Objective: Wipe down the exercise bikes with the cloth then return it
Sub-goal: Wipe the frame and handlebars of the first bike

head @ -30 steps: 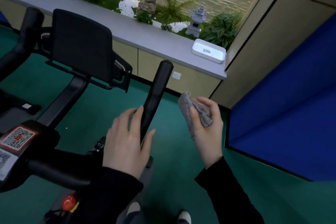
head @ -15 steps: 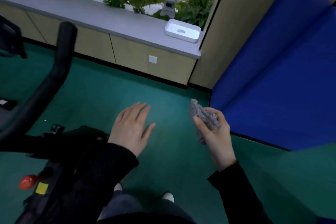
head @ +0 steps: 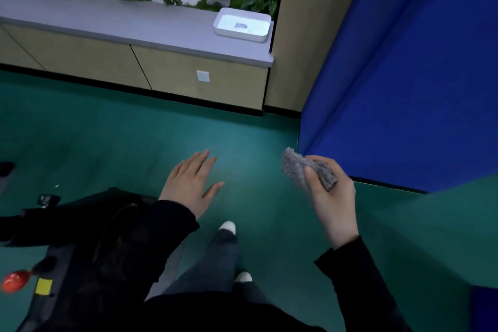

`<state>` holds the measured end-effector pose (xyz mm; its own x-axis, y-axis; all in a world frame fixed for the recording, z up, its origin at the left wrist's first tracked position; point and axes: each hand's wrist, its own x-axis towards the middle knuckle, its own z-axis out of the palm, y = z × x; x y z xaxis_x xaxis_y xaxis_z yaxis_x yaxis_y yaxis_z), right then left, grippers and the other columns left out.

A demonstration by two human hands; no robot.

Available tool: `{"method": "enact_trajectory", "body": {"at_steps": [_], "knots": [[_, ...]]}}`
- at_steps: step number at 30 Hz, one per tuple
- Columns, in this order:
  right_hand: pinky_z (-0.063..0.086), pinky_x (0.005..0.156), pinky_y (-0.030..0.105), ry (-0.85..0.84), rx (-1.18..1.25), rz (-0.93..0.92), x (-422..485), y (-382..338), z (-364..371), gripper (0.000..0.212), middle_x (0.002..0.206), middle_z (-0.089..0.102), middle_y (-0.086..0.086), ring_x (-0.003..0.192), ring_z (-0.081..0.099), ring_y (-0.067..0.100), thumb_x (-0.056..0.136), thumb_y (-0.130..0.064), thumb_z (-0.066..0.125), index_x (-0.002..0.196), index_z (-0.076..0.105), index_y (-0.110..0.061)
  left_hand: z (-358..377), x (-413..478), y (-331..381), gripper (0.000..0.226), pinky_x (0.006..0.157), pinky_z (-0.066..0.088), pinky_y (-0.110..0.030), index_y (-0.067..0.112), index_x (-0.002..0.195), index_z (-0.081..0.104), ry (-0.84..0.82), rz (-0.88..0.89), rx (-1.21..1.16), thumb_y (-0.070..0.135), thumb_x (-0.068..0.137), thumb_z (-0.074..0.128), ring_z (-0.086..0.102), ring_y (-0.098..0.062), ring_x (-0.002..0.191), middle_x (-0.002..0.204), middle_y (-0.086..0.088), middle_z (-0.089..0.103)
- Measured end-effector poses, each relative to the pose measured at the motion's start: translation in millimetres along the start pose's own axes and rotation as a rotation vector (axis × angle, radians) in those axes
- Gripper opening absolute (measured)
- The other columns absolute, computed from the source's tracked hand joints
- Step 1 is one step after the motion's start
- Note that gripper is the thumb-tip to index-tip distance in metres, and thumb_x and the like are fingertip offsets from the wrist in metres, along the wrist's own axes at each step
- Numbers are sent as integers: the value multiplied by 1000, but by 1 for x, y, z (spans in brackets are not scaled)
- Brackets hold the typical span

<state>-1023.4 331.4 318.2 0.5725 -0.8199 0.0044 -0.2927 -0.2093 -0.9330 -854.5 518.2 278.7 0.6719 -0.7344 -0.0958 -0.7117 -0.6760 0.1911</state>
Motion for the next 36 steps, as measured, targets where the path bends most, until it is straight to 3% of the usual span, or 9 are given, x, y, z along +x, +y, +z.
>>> {"method": "enact_trajectory", "body": {"at_steps": [6,10,14,17,20,23,26,31,36], "knots": [[50,79,22,-23,-77,-35,49,6,6,12,92,67,-14,86,62,-2,90,-13,64,99,67,-19,16,46,-13,60,114,14,-30,18,146,28,-62,-80,-52,47,95,41,22,-16,142,154,-1,25],[46,75,10,-51,-165,-81,99,5,25,14,94,70,-8,84,61,-7,89,-15,65,102,68,-19,32,93,-25,60,112,19,-32,16,145,30,-75,-162,-138,46,94,44,26,-18,141,154,-2,27],[49,83,25,-115,-288,-142,159,-5,50,16,101,69,-2,94,63,10,90,-16,64,105,68,-17,39,151,-37,59,111,23,-33,15,143,35,-58,-233,-239,43,93,48,29,-19,139,152,-5,31],[42,84,10,-163,-327,-257,199,-17,73,16,105,64,0,95,56,2,89,-11,65,104,68,-16,38,183,-44,60,112,22,-32,17,144,33,-53,-266,-284,46,93,46,28,-18,140,153,-2,29],[39,84,6,-251,-328,-298,229,-30,103,18,105,60,0,91,52,-5,88,-9,65,102,67,-22,33,198,-58,60,111,24,-31,20,144,33,-33,-320,-302,49,93,45,28,-15,139,152,0,31],[42,83,10,-369,-315,-316,250,-40,132,20,104,62,-1,91,54,-4,88,-10,66,100,65,-27,22,200,-75,61,110,26,-32,15,141,39,2,-397,-359,45,91,53,33,-18,137,149,-3,36],[46,85,22,-473,-300,-347,275,-50,164,15,104,64,2,93,57,5,87,-7,67,100,69,-14,15,204,-96,61,112,27,-36,7,137,44,80,-495,-517,32,86,66,36,-25,136,147,-10,38],[41,82,8,-654,-269,-429,312,-61,213,15,100,64,3,90,58,6,85,-3,67,99,70,-7,18,205,-120,58,111,30,-38,5,135,47,100,-705,-554,28,86,66,41,-27,133,143,-13,43],[46,88,21,-849,-198,-459,370,-71,257,17,103,65,4,95,61,12,85,-3,67,102,70,-7,14,245,-139,55,109,33,-38,6,135,46,138,-898,-522,31,89,61,42,-28,130,142,-13,45]]}}
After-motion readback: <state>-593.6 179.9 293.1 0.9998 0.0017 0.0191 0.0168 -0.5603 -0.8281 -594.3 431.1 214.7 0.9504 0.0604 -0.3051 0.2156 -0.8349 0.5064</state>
